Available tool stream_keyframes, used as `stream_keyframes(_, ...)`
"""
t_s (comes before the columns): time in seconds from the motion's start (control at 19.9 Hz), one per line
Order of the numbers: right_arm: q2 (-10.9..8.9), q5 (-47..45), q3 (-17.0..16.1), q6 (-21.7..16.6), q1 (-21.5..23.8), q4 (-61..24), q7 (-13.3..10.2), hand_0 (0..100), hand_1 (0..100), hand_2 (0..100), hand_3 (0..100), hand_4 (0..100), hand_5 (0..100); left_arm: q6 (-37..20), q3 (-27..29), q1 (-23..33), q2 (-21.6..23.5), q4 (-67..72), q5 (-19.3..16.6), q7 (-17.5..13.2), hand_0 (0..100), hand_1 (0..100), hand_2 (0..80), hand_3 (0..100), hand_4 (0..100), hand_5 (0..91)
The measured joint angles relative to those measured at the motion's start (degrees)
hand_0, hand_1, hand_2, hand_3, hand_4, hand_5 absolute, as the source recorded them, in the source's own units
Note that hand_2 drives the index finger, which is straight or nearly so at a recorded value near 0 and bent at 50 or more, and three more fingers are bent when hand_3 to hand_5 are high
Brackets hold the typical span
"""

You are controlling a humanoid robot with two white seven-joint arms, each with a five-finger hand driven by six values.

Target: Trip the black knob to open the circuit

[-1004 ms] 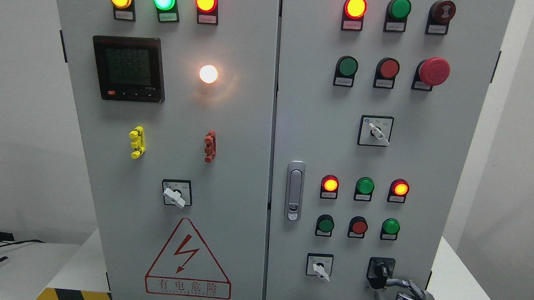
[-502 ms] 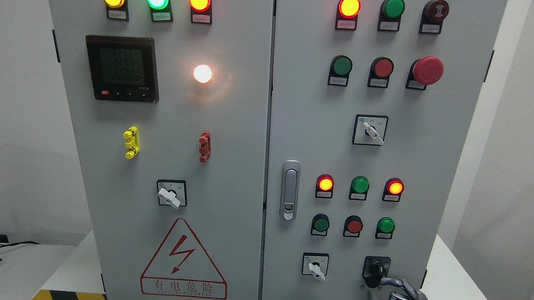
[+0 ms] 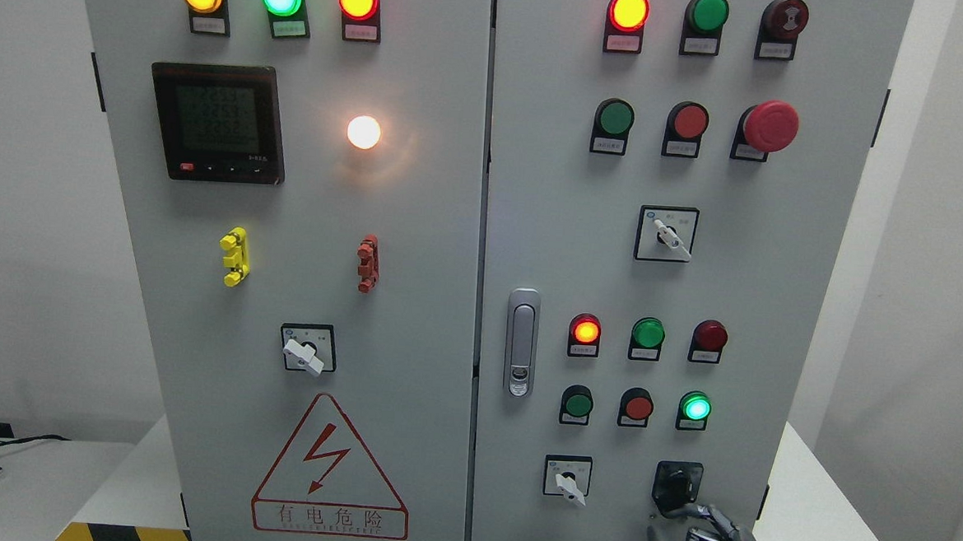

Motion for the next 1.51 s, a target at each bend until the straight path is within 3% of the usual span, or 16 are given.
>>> stream_keyframes(0.75, 0.35, 0.21, -0.15, 0.01, -0.24, 0.13, 0.09, 27, 78, 42, 100, 100, 95, 0.0, 0.0, 0.0, 0.0, 0.0, 0.0, 0.0, 12, 39, 0.0, 0, 0, 0.0)
stream_keyframes(1.51, 0.37, 0.29, -2.56, -0.99, 1.13, 1.09, 0.74, 27, 78, 42, 100, 100, 95, 0.0, 0.0, 0.0, -0.01, 0.0, 0.0, 0.0, 12, 39, 0.0, 0, 0, 0.0)
